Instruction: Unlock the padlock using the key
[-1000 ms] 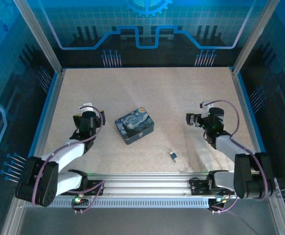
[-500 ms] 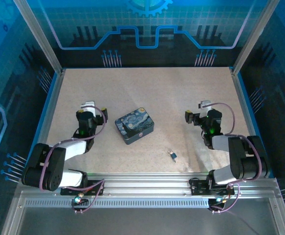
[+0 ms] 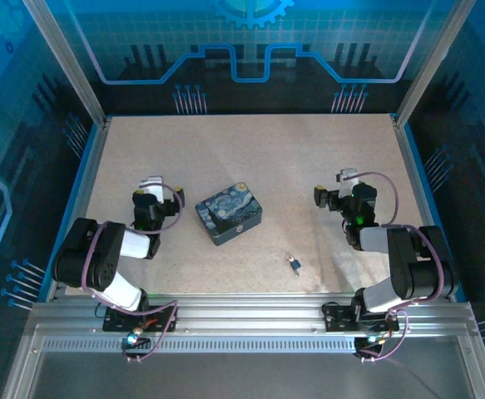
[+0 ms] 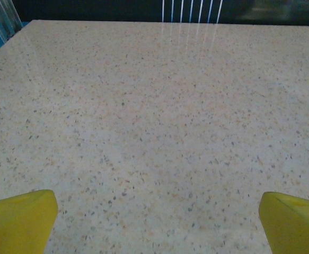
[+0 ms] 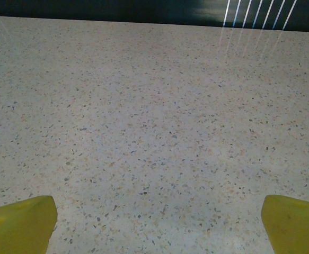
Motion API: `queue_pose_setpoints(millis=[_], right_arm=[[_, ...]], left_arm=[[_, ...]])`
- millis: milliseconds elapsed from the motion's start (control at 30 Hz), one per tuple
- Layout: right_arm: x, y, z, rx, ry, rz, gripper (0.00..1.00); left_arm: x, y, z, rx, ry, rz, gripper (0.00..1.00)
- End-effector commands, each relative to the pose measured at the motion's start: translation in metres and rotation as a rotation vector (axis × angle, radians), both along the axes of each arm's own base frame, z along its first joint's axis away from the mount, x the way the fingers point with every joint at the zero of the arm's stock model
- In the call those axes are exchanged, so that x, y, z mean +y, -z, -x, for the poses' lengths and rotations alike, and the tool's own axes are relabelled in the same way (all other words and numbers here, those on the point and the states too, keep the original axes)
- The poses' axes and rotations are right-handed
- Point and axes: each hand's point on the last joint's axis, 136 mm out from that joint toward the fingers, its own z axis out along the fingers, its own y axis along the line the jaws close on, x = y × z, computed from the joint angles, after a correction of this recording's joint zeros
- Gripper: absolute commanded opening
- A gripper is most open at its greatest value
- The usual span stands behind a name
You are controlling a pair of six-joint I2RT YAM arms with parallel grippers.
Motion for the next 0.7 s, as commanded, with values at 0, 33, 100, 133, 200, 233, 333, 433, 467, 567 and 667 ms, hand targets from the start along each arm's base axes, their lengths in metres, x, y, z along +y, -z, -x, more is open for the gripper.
queue_pose_setpoints(millis=[0, 33, 100, 133, 200, 233, 333, 433, 467, 567, 667], right_arm=[[0.0003, -0.0011, -0.0055, 0.0, 0.0, 0.027, 1.0], [0.0006, -0.0013, -0.0056, -0.001, 0.0, 0.028, 1.0], [0.001, -0.0005, -0.0055, 0.001, 0.0, 0.031, 1.0], [0.0006, -0.0009, -0.0057, 0.0, 0.001, 0.032, 1.0], [0.0028, -0.0008, -0.0058, 0.001, -0.004, 0.039, 1.0], [0.0035, -0.0009, -0.0065, 0.002, -0.003, 0.047, 1.0], [0.0045, -0.0008, -0.0065, 0.002, -0.003, 0.052, 1.0], [0.004, 0.0, -0.0061, 0.004, -0.002, 0.052, 1.0], [0.0043, -0.0002, -0.0063, 0.004, -0.003, 0.052, 1.0], [0.004, -0.0005, -0.0063, 0.003, -0.002, 0.052, 1.0], [0.0039, -0.0005, -0.0064, 0.003, -0.002, 0.052, 1.0]], left_arm=[[0.0029, -0.0134, -0.0129, -0.021, 0.02, 0.04, 0.99], [0.0044, -0.0134, -0.0128, -0.02, 0.02, 0.051, 0.99], [0.0051, -0.0135, -0.0125, -0.022, 0.021, 0.055, 0.99], [0.0051, -0.0137, -0.0127, -0.022, 0.021, 0.055, 0.99], [0.0051, -0.0133, -0.0124, -0.021, 0.021, 0.055, 0.99], [0.0052, -0.0138, -0.0127, -0.023, 0.021, 0.055, 0.99], [0.0051, -0.0139, -0.0125, -0.023, 0.021, 0.054, 0.99], [0.0048, -0.0129, -0.0121, -0.021, 0.021, 0.053, 0.99], [0.0049, -0.0136, -0.0125, -0.023, 0.021, 0.053, 0.99], [0.0048, -0.0138, -0.0127, -0.023, 0.021, 0.053, 0.99], [0.0047, -0.014, -0.0128, -0.024, 0.022, 0.053, 0.99]])
